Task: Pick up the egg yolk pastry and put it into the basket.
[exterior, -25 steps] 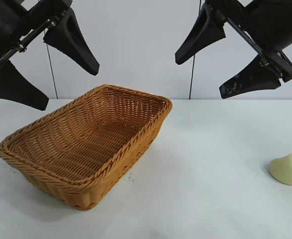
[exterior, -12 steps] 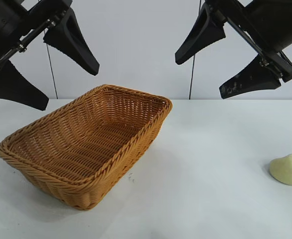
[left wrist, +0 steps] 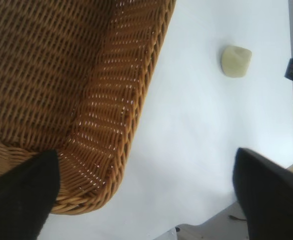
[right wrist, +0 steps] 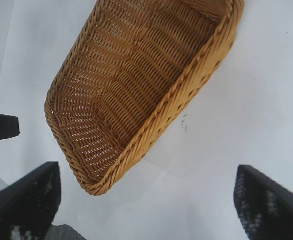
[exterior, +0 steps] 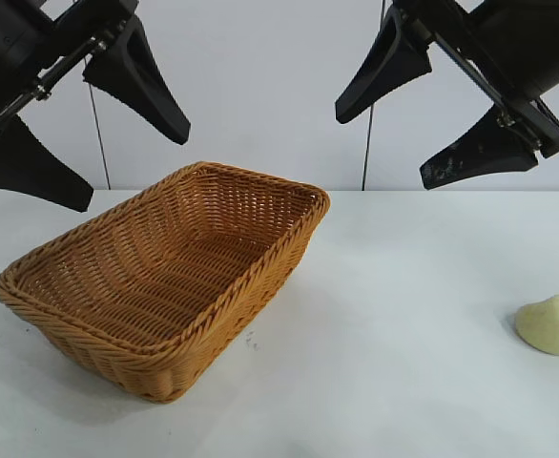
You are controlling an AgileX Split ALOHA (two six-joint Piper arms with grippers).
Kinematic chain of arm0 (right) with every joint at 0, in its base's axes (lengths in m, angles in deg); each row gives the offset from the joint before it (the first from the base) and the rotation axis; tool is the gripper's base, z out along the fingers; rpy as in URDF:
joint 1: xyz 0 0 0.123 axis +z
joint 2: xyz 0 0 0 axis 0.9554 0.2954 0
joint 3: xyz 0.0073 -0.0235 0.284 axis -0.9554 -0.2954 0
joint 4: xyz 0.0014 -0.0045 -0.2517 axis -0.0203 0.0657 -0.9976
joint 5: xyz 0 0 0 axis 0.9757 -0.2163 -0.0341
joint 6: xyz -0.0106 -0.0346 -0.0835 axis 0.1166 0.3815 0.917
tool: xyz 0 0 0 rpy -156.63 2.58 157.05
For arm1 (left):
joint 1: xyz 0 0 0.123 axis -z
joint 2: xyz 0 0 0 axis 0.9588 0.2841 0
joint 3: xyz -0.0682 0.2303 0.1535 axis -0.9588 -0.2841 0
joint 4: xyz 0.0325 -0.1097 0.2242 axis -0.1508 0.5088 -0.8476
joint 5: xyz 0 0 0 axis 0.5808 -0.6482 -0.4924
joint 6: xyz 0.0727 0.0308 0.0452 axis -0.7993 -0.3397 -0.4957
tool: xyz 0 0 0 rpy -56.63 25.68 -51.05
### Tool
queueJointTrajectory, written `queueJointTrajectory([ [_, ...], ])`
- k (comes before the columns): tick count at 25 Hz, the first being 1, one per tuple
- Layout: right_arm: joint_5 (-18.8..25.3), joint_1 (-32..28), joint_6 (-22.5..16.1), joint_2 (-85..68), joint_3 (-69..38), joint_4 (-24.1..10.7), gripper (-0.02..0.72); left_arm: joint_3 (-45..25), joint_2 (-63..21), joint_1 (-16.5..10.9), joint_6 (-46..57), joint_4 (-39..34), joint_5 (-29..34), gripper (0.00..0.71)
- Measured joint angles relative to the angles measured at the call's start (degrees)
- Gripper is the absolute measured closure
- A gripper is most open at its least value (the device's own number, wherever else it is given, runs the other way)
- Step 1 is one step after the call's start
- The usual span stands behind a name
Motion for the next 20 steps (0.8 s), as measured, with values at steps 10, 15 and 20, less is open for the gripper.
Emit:
queueJointTrajectory([
  [10,0.0,0.0,0.0,0.0,0.0,0.0,0.034,0.0,-0.1,0.0,5.9,-1.9,0.6,0.036],
  [15,0.0,0.0,0.0,0.0,0.0,0.0,0.034,-0.7,-4.4,0.0,15.0,-8.5,1.9,0.036],
  [20,-0.1,0.0,0.0,0.0,0.0,0.0,0.034,-5.2,-11.8,1.4,28.7,-14.5,2.0,0.036],
])
